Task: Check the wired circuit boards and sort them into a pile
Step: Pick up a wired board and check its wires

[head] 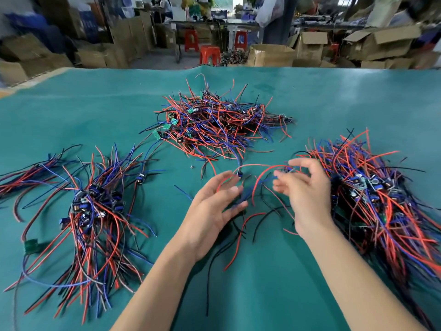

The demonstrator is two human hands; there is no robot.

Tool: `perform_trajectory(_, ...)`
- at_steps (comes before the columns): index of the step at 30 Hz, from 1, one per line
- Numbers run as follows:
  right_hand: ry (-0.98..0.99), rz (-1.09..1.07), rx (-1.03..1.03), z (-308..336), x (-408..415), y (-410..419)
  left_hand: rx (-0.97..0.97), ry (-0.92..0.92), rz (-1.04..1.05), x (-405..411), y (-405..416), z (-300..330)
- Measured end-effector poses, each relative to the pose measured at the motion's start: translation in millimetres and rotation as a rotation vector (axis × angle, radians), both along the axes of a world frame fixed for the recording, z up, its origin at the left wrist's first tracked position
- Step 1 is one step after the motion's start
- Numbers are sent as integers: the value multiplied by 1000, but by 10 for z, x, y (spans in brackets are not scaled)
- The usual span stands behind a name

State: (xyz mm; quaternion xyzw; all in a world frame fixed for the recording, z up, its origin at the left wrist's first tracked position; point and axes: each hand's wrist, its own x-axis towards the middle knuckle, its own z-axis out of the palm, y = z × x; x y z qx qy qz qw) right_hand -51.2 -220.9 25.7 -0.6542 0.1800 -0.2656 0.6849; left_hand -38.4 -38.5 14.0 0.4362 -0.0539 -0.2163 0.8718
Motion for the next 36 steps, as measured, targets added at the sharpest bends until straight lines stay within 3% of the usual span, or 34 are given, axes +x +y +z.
perform_trajectory(5, -168, 82, 414, 216, -105, -119, 50, -65, 34, -18, 2, 2)
perform_trajectory(9, -82, 345, 586, 279, -159, -41, 232, -189, 128, -37, 0, 19)
perform_trajectory(12, -2, 519, 636, 281, -191, 51, 220, -230, 89, -49, -4, 24)
perform_trajectory(15, 15, 602, 580, 230, -203, 148, 224, -241, 47, -68, -6, 19)
perform_trajectory(19, 37, 596, 286, 132, -208, 312, 219, -223, -40, -83, 4, 37)
perform_trajectory(26, 85, 599, 98, 121, -240, 256, 247, -199, -101, -84, 20, 46)
perform_trajectory(36, 35, 602, 155, 114, -218, 210, 289, -252, -120, -68, 29, 17)
